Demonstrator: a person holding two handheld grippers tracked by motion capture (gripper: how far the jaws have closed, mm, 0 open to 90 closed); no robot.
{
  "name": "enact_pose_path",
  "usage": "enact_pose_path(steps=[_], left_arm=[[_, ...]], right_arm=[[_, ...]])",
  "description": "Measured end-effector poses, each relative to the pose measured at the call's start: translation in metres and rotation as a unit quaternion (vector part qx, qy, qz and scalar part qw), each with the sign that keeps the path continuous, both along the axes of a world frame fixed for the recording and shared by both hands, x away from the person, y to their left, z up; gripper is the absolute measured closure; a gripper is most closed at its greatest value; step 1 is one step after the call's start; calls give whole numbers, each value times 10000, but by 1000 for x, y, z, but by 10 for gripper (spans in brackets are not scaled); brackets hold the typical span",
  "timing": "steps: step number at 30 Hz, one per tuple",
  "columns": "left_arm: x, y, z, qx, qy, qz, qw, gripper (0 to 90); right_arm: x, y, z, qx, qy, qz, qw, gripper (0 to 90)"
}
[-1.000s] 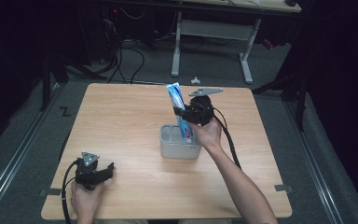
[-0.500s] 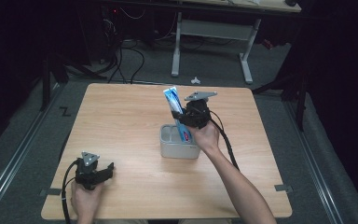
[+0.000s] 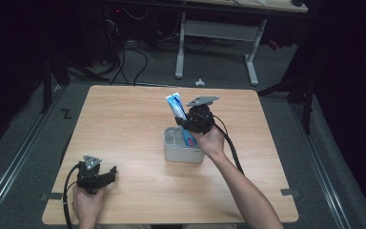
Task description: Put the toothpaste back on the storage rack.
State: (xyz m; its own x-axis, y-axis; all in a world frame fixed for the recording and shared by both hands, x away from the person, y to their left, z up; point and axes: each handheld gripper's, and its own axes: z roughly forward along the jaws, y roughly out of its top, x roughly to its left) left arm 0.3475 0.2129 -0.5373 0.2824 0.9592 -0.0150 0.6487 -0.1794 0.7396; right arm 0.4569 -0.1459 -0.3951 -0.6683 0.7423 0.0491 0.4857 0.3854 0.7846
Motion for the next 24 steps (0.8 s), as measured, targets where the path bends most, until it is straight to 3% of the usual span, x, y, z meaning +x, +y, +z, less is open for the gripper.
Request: enact_pose_path(steps=[13, 24], left_arm=[[0, 0, 0, -2, -1, 1, 10000, 263], [0, 0, 0, 1, 0, 1, 10000, 263]], right_arm=[[-3, 0, -2, -144, -30, 67, 9999, 719], [-4, -3, -8, -164, 102, 85, 9998, 717]])
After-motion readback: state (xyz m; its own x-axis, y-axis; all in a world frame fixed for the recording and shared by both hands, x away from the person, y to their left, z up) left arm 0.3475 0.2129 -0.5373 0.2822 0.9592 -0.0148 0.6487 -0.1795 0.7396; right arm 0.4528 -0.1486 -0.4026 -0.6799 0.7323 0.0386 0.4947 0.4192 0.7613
